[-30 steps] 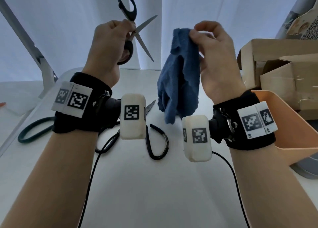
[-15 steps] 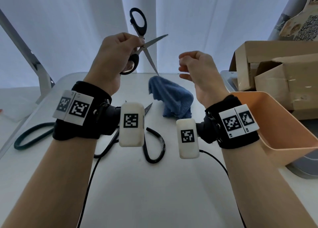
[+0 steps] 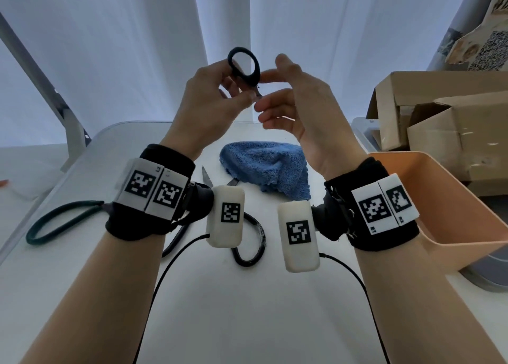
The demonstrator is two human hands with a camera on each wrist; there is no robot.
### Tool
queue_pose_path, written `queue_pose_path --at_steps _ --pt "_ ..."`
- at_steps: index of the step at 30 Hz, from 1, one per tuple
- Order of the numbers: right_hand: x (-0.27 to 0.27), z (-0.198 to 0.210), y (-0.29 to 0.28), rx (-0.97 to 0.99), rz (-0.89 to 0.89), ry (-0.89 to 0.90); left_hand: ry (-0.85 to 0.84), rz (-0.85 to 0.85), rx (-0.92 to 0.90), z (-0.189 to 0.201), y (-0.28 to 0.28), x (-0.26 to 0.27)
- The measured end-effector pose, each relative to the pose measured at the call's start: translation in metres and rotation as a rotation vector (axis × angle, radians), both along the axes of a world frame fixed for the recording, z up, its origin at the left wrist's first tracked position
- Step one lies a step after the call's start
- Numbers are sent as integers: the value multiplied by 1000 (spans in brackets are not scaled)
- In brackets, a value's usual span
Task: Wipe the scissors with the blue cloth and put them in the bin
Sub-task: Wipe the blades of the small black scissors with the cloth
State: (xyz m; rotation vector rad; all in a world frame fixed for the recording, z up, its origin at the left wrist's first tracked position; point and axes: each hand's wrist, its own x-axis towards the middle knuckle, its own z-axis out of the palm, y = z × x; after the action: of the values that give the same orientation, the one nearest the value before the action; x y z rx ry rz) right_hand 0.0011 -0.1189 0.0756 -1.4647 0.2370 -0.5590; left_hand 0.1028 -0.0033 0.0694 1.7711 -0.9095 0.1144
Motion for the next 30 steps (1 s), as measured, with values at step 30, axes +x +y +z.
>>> queue_pose_path --at_steps 30 --pt "4 -16 -23 112 -73 -74 54 -197 27 0 0 -6"
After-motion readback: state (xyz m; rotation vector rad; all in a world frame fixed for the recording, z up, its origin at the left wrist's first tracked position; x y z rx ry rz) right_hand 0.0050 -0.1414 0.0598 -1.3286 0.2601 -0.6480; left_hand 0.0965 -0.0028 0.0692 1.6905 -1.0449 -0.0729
